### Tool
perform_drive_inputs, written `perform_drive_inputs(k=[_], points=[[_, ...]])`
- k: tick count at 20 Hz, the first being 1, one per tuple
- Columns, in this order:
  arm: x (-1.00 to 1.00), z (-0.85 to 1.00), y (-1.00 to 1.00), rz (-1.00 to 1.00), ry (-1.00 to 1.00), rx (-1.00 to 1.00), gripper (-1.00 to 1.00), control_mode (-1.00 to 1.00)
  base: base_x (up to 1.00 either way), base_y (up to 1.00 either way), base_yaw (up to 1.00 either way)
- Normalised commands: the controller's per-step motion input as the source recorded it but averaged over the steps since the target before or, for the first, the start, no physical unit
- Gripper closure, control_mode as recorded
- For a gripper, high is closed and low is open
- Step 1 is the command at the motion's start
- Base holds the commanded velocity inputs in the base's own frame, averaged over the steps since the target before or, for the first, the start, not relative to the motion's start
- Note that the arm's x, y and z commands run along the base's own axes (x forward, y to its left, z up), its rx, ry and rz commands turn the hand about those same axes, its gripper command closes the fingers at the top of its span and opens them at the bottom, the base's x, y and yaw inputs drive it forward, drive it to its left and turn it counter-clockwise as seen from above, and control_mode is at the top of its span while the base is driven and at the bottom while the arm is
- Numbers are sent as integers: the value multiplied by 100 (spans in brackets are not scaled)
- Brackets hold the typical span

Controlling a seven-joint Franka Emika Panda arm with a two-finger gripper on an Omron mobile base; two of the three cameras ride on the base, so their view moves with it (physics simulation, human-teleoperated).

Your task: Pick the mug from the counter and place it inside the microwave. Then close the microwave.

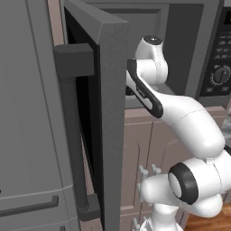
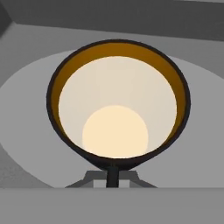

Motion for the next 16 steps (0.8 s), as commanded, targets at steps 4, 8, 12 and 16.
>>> perform_drive_inputs(k=[4,8,12,16], points=[[0,0,0,0,0,0,-100,-100,0,0,0],[-41,0,0,0,-6,0,-100,-100,0,0,0],[-89,1,0,0,-10,0,-100,-100,0,0,0],[-100,6,0,0,-8,2,-100,-100,0,0,0]])
